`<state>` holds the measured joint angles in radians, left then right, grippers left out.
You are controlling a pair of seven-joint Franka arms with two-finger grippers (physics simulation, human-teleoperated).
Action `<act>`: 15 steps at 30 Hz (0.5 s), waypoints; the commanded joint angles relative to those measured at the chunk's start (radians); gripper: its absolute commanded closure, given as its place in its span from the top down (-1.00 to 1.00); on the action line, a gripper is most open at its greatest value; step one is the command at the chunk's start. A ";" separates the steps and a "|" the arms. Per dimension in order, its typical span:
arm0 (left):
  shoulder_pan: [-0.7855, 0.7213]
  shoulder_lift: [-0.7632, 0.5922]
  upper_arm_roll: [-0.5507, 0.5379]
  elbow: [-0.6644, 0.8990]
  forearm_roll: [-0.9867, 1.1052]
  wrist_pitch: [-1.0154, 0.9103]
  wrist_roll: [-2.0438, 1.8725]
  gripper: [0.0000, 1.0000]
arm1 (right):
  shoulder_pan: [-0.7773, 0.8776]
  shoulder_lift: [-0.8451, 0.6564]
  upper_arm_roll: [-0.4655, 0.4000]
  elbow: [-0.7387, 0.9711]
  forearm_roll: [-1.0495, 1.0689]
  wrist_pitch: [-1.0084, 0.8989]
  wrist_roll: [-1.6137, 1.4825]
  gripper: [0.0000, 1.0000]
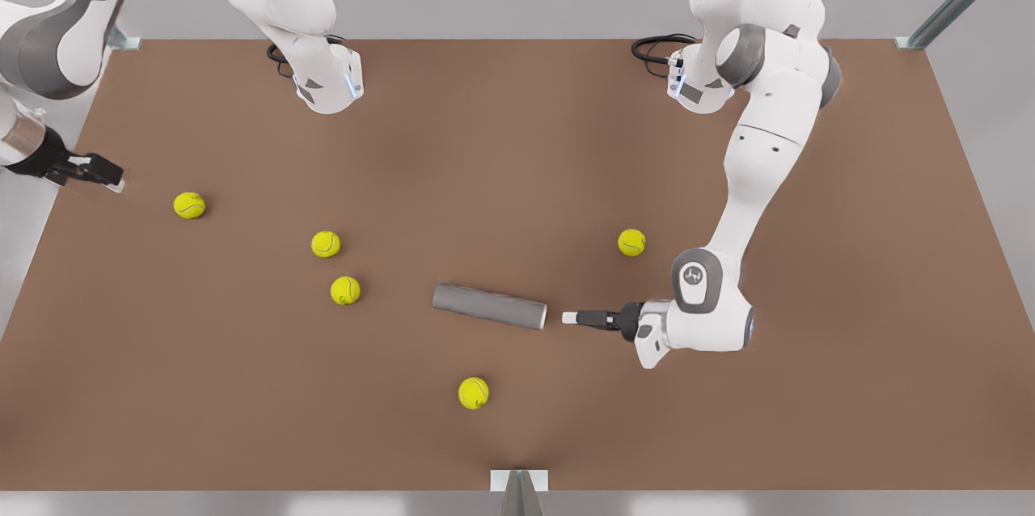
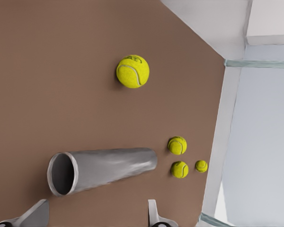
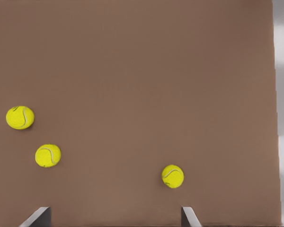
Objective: Put the tennis tube upright
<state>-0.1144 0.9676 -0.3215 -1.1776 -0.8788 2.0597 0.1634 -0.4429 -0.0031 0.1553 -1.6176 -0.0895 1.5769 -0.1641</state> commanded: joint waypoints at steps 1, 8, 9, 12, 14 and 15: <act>-0.002 0.013 -0.001 0.021 -0.003 0.000 -0.002 0.98 | 0.306 0.000 -0.002 0.001 -0.002 0.000 0.000 1.00; -0.051 0.131 -0.010 0.164 -0.055 0.020 0.013 0.98 | 0.319 0.028 0.035 0.013 -0.001 0.003 0.044 1.00; -0.053 0.146 -0.011 0.184 -0.055 0.022 0.015 0.98 | 0.311 0.037 0.035 0.008 0.001 0.009 0.048 1.00; -0.065 0.186 -0.011 0.230 -0.055 0.056 0.028 0.98 | 0.302 0.043 0.033 0.013 0.002 0.020 0.049 1.00; -0.080 0.227 -0.024 0.276 -0.060 0.076 0.030 0.98 | 0.297 0.048 0.024 0.019 0.002 0.012 0.040 1.00; -0.084 0.229 -0.025 0.276 -0.065 0.082 0.030 0.98 | 0.297 0.061 0.021 0.033 -0.002 0.008 0.038 1.00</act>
<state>-0.2016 1.2005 -0.3466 -0.9011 -0.9367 2.1469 0.1933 -0.2435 0.0614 0.1745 -1.5778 -0.0953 1.5720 -0.1304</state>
